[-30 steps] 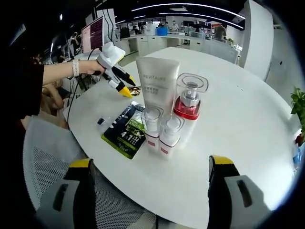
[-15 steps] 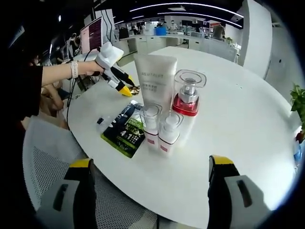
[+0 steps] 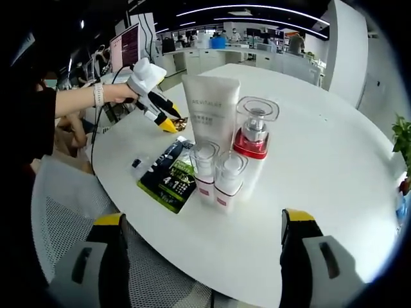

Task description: Arrange the skincare products in the storage area until every visible bottle or jar stands upright without overlapping.

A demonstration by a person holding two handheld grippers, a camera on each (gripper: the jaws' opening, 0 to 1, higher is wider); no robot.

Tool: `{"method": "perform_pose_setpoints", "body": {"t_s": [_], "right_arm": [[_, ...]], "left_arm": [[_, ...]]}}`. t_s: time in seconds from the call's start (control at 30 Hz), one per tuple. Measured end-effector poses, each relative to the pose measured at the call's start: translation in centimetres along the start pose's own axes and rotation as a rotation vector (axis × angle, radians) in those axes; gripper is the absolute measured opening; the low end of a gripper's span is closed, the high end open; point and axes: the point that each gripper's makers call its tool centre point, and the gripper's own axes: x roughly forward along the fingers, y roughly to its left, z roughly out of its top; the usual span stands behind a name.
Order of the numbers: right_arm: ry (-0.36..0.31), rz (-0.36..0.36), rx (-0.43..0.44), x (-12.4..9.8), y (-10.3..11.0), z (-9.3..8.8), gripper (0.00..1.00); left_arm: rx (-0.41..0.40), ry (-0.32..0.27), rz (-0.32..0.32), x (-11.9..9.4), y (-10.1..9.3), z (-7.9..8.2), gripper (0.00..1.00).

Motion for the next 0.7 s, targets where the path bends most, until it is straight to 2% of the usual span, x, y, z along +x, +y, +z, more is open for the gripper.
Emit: {"method": "perform_pose_setpoints", "body": {"t_s": [0.3, 0.43, 0.7], "right_arm": [[0.001, 0.007, -0.005, 0.0, 0.3, -0.1, 1.00], [-0.004, 0.008, -0.011, -0.2, 0.4, 0.0, 1.00], [-0.016, 0.008, -0.019, -0.4, 0.6, 0.3, 1.00]], "left_arm": [[0.053, 0.029, -0.035, -0.6, -1.4, -0.9, 0.36], [0.053, 0.050, -0.053, -0.8, -2.1, -1.3, 0.36], [0.104, 0.067, -0.073, -1.4, -3.4, -1.4, 0.36]]}}
